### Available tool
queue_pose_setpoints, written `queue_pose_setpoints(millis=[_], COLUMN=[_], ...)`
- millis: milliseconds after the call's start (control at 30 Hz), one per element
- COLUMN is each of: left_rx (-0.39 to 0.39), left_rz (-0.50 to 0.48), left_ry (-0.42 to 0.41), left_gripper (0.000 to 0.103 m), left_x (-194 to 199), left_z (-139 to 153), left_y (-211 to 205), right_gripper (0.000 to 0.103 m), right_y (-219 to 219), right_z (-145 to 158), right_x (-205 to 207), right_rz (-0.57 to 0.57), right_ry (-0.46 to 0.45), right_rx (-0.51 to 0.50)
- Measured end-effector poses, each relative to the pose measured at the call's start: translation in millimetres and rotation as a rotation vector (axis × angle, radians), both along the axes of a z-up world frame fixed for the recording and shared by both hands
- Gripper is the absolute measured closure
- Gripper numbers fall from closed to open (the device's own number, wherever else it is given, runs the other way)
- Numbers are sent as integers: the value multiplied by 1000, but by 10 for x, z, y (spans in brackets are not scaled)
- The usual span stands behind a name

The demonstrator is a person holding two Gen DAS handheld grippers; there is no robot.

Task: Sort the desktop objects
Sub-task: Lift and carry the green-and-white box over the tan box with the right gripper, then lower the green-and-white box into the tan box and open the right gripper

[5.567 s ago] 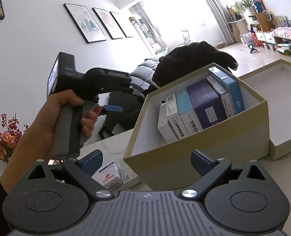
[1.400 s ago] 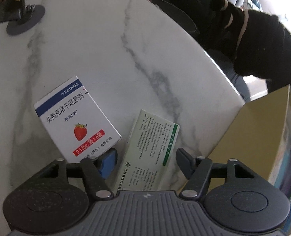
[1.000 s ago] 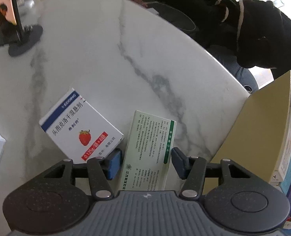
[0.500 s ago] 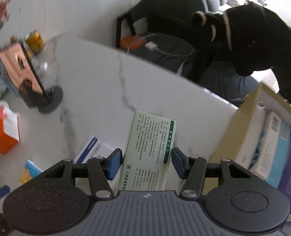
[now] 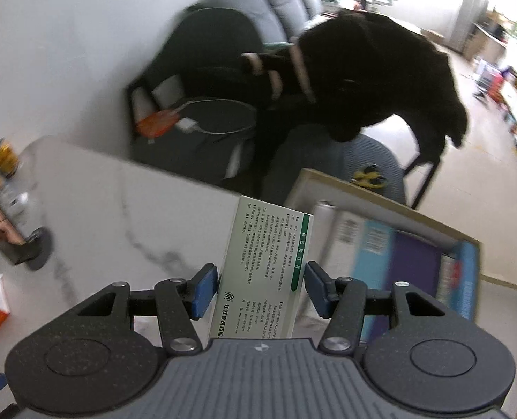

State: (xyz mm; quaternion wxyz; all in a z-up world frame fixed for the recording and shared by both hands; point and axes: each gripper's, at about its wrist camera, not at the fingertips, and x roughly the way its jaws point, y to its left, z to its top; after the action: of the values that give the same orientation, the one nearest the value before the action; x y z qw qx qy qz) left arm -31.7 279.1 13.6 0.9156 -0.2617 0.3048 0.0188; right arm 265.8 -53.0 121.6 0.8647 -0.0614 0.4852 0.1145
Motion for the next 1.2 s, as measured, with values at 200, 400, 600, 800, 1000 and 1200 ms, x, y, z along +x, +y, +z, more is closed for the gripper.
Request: queue_pose_setpoints(millis=[200,400,600,800,1000,1200], left_rx=[6,11,19,23,18,21], left_rz=[-2,1,14,30,42,41], left_ry=[-1,7,7,9,21,23], left_gripper=[0,0,0,0,0,0], left_x=[23,28,12,-9,-2,4], left_z=[16,7,29,35,4,6], left_y=[-17,-17,10,46,77,77], right_gripper=[45,45,45,45,45,45], right_y=[-391,-661,-850,-906,-949,-957], right_z=[-79,-217,-448,-633,-753,-857], right_x=[136,281,428,572,657,681], right_rz=[-104,-202,-294,-317,-326,-304], right_ry=[12,24,51,68,68,41], right_rx=[-11,-36,-72,-145,-191,-229])
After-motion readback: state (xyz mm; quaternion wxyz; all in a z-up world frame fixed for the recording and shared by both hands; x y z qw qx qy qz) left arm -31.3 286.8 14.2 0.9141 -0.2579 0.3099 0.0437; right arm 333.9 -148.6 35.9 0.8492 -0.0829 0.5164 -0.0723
